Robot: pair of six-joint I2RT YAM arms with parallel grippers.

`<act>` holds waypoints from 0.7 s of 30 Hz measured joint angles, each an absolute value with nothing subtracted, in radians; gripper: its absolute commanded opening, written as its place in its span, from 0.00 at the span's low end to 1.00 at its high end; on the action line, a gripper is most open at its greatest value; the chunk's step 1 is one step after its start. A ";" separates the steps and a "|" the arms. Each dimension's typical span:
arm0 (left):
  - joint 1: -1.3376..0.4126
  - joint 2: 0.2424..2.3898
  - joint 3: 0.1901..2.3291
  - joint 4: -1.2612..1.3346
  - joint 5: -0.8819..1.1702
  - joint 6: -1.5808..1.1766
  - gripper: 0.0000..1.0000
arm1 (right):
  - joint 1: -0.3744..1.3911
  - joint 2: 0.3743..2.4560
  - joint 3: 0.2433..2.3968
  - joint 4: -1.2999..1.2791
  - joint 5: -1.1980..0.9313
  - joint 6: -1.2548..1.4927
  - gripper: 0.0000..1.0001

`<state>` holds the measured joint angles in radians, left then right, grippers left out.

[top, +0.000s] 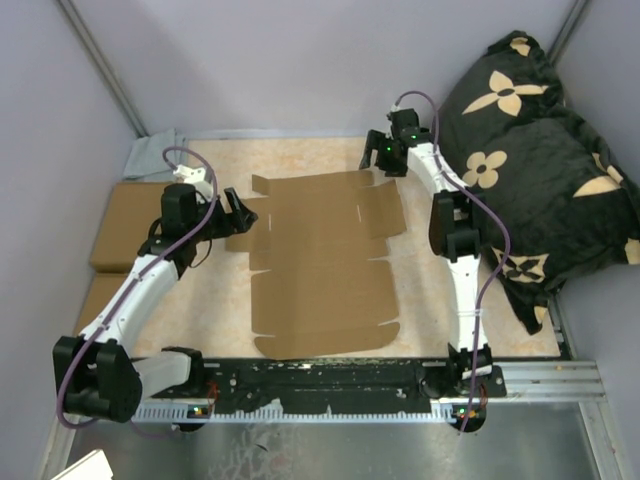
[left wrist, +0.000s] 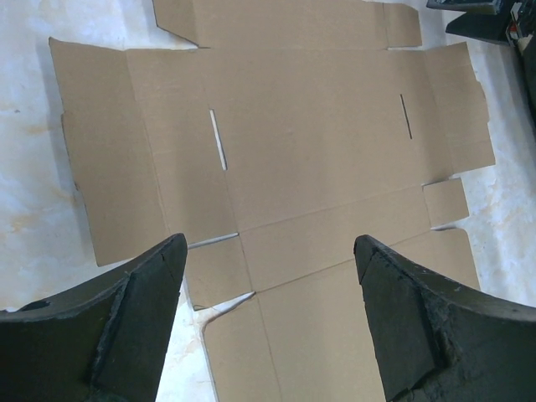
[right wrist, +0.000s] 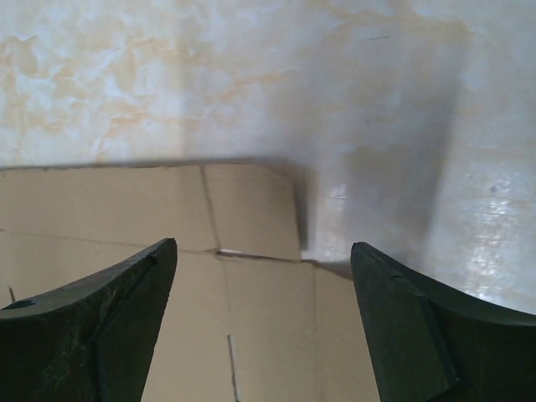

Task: Fold the paper box

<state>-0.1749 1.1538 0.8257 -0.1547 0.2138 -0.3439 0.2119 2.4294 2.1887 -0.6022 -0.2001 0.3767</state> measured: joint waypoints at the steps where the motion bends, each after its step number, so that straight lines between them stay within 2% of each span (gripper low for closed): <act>1: -0.175 1.156 0.826 -0.157 0.214 -0.344 0.87 | 0.204 2.438 2.190 -0.600 -0.204 0.376 0.83; 9: -0.175 1.179 0.826 -0.160 0.212 -0.344 0.86 | 0.185 2.516 2.251 -0.591 -0.250 0.360 0.74; 13: -0.175 1.184 0.826 -0.163 0.210 -0.344 0.86 | 0.187 2.538 2.283 -0.582 -0.289 0.359 0.63; 21: -0.175 1.193 0.826 -0.165 0.210 -0.344 0.86 | 0.187 2.563 2.288 -0.564 -0.342 0.360 0.49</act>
